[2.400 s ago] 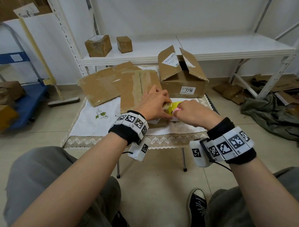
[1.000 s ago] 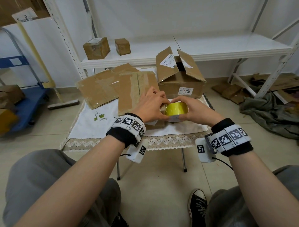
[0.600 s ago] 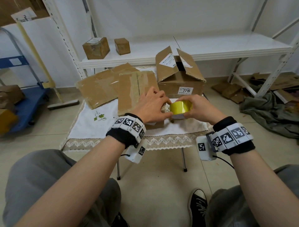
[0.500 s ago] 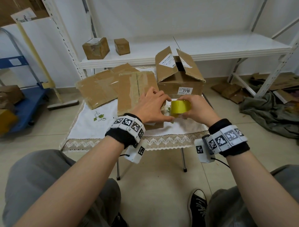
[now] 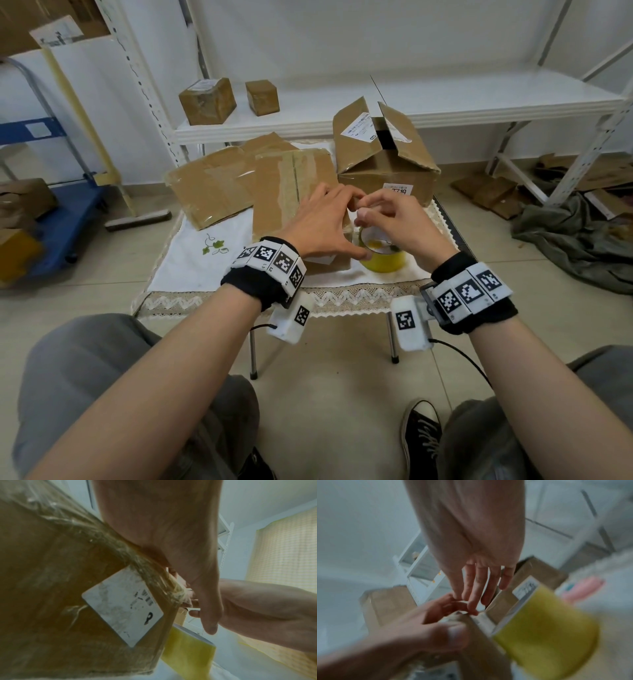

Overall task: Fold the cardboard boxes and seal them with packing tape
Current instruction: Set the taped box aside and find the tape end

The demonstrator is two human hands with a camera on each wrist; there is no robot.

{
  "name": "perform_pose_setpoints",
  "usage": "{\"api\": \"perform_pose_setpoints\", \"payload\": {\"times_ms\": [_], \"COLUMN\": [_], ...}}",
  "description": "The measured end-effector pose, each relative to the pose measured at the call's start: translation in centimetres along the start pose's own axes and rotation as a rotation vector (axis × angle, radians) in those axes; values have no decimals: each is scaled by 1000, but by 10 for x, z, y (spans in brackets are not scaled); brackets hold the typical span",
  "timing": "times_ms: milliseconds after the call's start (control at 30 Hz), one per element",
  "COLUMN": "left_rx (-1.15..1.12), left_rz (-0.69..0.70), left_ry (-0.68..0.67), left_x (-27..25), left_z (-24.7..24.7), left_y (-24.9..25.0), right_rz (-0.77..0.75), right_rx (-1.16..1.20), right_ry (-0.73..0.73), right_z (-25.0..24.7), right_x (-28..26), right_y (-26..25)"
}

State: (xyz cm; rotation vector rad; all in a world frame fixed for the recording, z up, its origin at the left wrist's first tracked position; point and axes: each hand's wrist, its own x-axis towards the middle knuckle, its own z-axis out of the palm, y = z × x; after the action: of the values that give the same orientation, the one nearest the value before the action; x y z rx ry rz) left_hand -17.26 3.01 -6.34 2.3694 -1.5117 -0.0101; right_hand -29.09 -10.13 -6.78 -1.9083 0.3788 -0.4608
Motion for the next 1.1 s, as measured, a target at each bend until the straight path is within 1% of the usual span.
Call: {"api": "perform_pose_setpoints", "payload": {"times_ms": [67,300,400,600,767,967,1033,1100], "left_rx": [-7,-28,-43,-110,-108,-121,-123,-119], "left_rz": [2,8,14,22,23,35,35,25], "left_ry": [-1,13,30,53,56,53,46,49], "left_x": [0,-1,-1,2,1,3,3,3], "left_z": [-1,0,0,1,2,1,0,0], "left_y": [0,0,0,-5,-6,-7,-6,-5], "right_rz": [51,170,188,251,225,257,255,222], "right_rx": [57,285,322,395,412,460,454,405], "right_ry": [-47,-94,-108,-89,-73,-59,-36,12], "right_z": [6,8,9,16,18,14,15,16], "right_x": [2,6,7,5,5,4,3,3], "right_y": [2,6,7,4,3,3,4,5]}}
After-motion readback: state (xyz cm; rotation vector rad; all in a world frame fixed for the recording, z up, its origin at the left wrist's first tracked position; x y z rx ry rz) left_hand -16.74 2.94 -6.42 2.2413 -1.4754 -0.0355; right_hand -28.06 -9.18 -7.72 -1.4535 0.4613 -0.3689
